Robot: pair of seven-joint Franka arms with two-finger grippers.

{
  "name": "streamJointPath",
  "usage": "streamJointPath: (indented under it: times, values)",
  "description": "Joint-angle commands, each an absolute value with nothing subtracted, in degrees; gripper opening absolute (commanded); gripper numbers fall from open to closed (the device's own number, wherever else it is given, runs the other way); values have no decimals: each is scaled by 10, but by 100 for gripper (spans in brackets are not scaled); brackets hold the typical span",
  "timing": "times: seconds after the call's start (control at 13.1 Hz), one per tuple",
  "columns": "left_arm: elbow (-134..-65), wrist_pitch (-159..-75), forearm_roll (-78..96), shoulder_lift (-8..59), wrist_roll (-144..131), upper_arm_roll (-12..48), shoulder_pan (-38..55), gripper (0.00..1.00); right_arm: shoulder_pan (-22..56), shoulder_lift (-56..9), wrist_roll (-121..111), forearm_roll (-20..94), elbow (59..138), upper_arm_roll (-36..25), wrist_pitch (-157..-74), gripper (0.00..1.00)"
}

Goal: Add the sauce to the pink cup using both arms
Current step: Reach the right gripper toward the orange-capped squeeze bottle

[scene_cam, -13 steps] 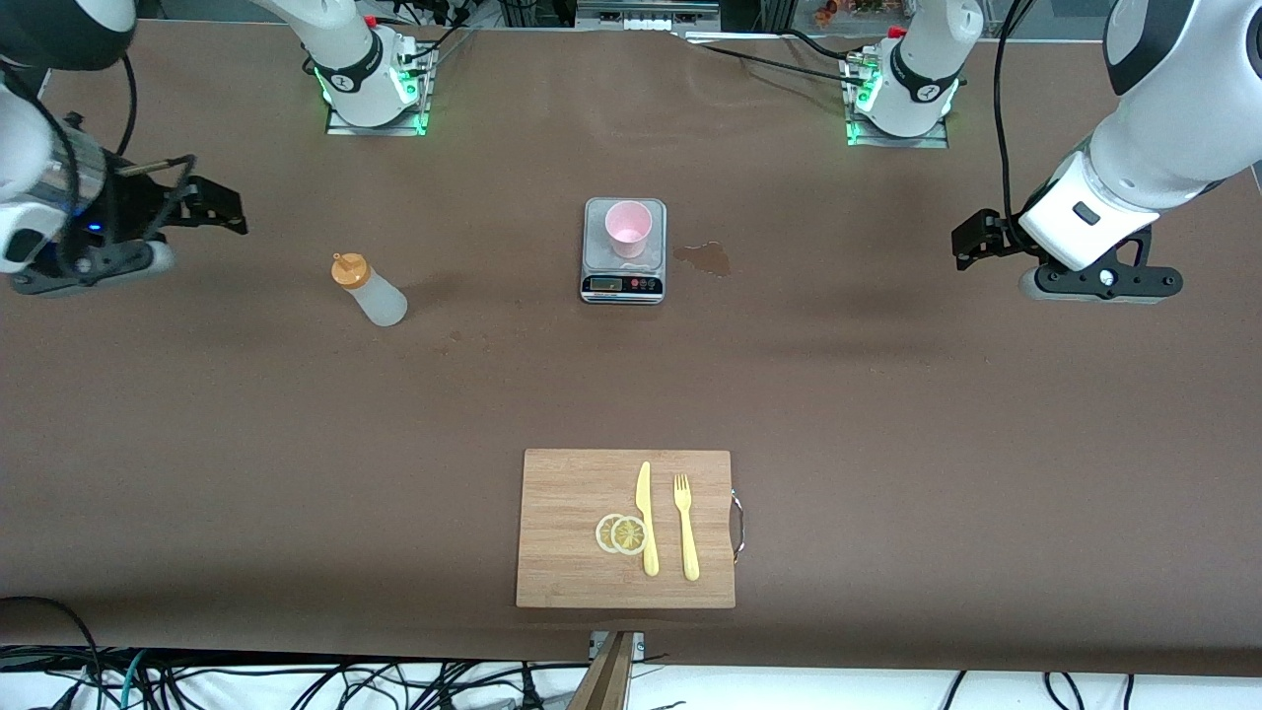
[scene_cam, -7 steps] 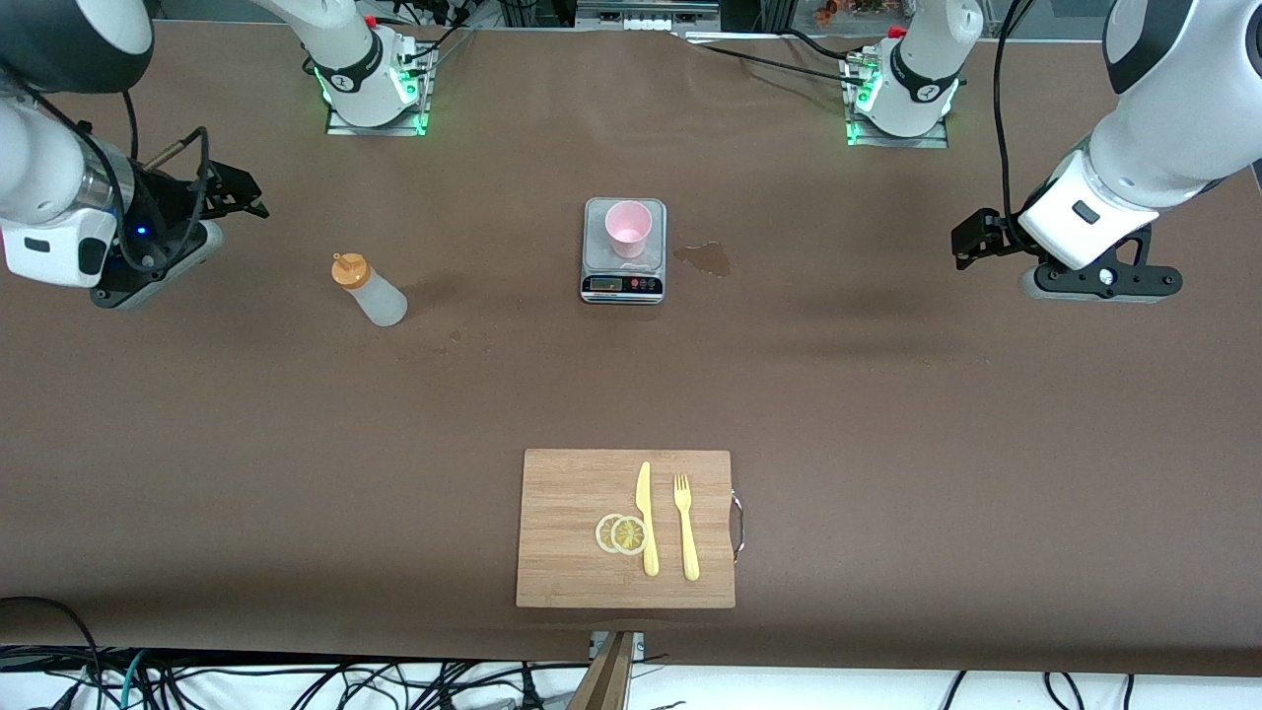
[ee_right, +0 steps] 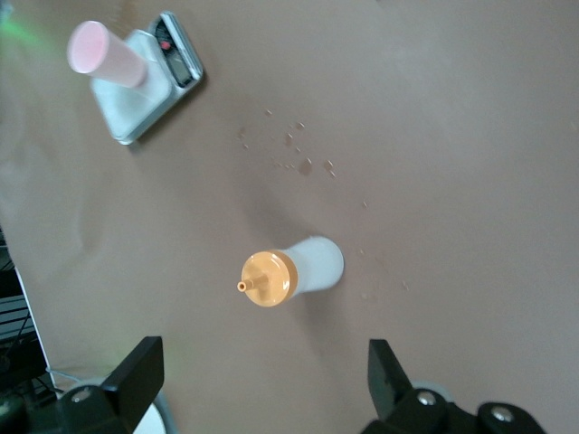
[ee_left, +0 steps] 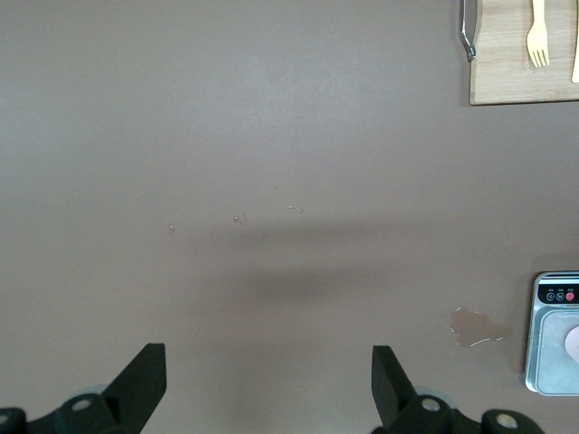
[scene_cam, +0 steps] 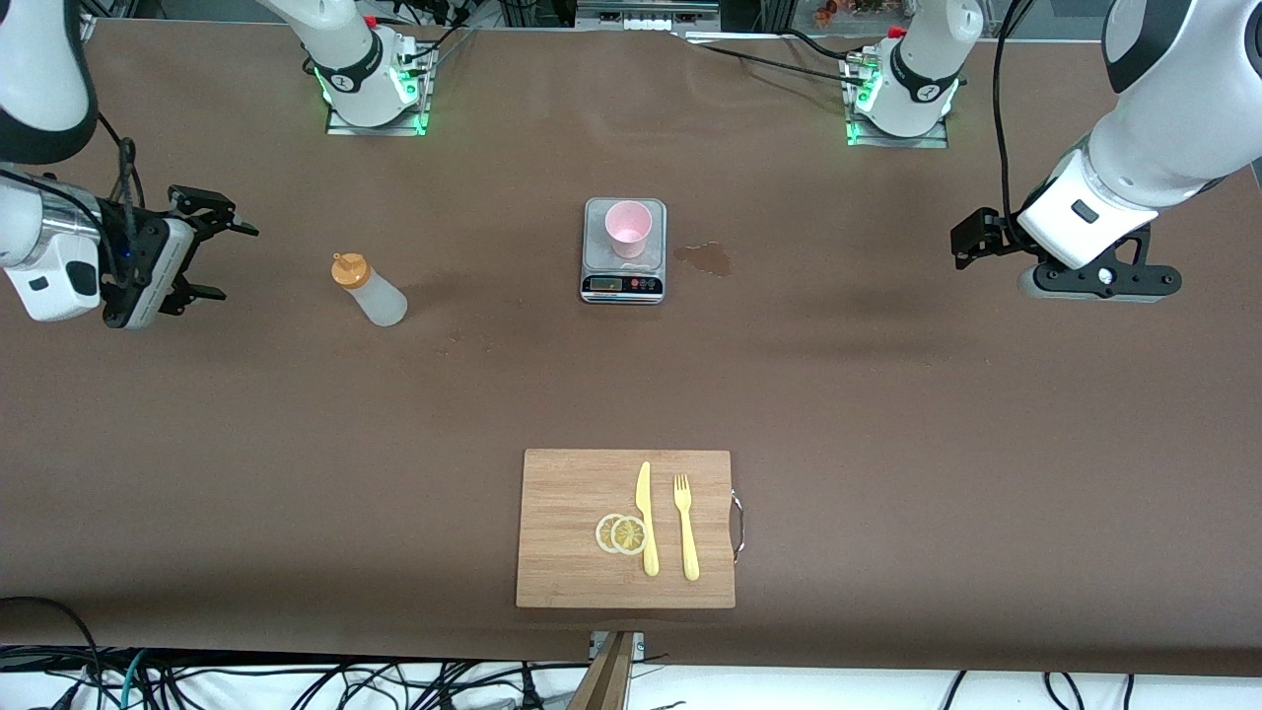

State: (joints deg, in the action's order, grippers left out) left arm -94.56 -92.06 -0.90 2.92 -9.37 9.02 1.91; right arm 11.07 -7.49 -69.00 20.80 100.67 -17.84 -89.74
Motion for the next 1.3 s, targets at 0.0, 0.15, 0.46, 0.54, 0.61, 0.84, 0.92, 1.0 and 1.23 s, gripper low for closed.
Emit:
streamJointPath:
  times: [0.0, 0.15, 0.46, 0.54, 0.61, 0.84, 0.92, 1.0, 1.23]
  values:
    - [-949, -913, 1, 19, -86, 91, 20, 100, 76, -83, -825, 270, 1027, -174, -902, 100]
    - [-949, -912, 2, 19, -86, 93, 20, 100, 51, -91, -943, 314, 1055, -176, -899, 100]
    - [-949, -910, 2, 19, -85, 94, 19, 100, 10, -153, -1192, 374, 1106, -197, -896, 100]
    - [-949, -911, 2, 19, -85, 93, 18, 100, -3, -177, -1243, 394, 1109, -200, -880, 100]
    - [-949, -910, 2, 20, -85, 94, 18, 100, -15, -205, -1289, 417, 1109, -201, -855, 100]
    - [-949, -910, 2, 19, -84, 92, 15, 100, -33, -271, -1425, 475, 1109, -205, -826, 100]
    - [-949, -910, 2, 20, -84, 92, 15, 100, -34, -288, -1455, 489, 1109, -205, -824, 100]
    - [-949, -911, 3, 20, -85, 94, 15, 100, -34, -306, -1481, 507, 1108, -205, -810, 100]
    - [-949, -910, 2, 19, -85, 100, 19, 100, -34, -339, -1541, 537, 1107, -204, -788, 100]
